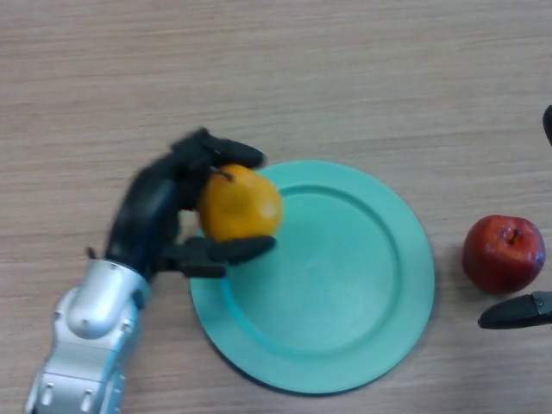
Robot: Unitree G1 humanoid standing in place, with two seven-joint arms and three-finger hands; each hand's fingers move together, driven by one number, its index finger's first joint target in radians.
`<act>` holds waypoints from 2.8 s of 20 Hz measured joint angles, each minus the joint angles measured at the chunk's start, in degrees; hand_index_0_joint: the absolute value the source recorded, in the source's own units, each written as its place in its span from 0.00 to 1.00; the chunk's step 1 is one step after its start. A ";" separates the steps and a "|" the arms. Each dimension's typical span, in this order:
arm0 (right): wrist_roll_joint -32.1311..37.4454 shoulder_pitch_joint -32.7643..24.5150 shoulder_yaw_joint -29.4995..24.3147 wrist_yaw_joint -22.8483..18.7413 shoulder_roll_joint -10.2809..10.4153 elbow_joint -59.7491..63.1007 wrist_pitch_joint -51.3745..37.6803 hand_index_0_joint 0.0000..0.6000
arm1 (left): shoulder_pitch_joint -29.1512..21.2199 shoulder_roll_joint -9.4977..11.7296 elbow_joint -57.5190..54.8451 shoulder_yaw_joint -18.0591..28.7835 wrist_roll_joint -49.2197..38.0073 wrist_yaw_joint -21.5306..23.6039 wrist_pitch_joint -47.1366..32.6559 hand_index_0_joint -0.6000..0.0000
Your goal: Pick up the yellow pear and place it on the plate
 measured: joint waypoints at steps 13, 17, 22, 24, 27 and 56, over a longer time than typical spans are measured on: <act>0.83 0.73 -1.55 0.71 0.00 -0.80 0.03 0.00 | -1.78 0.09 10.60 -9.00 11.36 2.74 -0.90 0.00; 0.81 1.22 -1.88 0.83 0.07 -0.92 0.04 0.00 | -1.89 0.10 10.61 -9.02 11.40 3.66 -0.69 0.67; 0.79 1.02 -1.96 1.09 0.15 -3.23 2.23 0.00 | -0.51 0.12 6.62 -8.00 14.03 2.48 0.00 1.00; 0.77 0.66 -1.98 1.10 0.12 -3.18 2.60 0.00 | 0.81 0.11 -1.50 -5.53 12.96 -1.53 4.74 1.00; 0.70 -0.53 -2.05 1.12 0.05 -3.06 3.04 0.00 | 2.89 0.10 -14.21 -1.39 5.54 -4.22 17.39 1.00; -0.04 -4.34 0.59 1.02 -1.83 7.85 -1.41 0.00 | 5.76 6.91 -18.83 17.71 -3.74 5.37 12.83 1.00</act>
